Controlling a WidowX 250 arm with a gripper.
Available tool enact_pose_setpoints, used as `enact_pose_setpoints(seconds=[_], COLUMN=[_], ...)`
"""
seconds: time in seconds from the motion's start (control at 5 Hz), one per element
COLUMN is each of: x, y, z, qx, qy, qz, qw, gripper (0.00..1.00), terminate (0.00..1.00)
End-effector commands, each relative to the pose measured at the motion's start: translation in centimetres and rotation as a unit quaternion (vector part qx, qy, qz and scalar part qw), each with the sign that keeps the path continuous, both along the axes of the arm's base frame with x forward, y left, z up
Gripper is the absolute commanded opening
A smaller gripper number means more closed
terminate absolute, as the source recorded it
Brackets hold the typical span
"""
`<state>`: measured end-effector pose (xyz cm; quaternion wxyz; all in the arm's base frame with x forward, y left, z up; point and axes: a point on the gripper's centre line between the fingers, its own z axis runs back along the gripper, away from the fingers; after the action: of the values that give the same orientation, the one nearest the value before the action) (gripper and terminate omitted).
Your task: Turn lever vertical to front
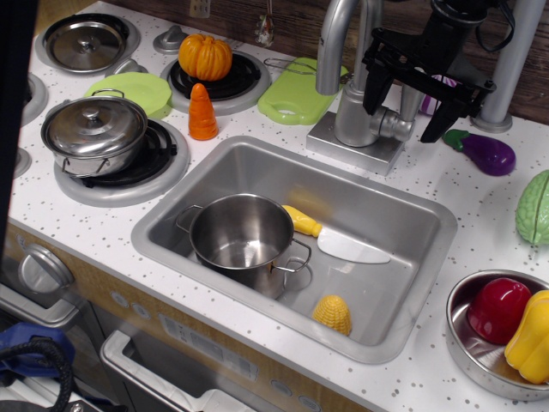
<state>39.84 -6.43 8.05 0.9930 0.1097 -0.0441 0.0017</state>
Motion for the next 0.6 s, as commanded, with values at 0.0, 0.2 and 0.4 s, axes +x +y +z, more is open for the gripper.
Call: enact_pose_setpoints(seconds=[0.0, 0.2, 0.4], x=[0.0, 0.6, 1.3], y=[0.0, 0.0, 0.1], z=[0.0, 0.6, 1.1], qx=[0.0, 0.007, 0.015], qy=[0.0, -0.021, -0.05], qz=[0.0, -0.017, -0.029], qw=[1.0, 0.9996, 0.9982], gripper=[1.0, 1.0, 1.0], terminate=[0.0, 0.0, 0.0])
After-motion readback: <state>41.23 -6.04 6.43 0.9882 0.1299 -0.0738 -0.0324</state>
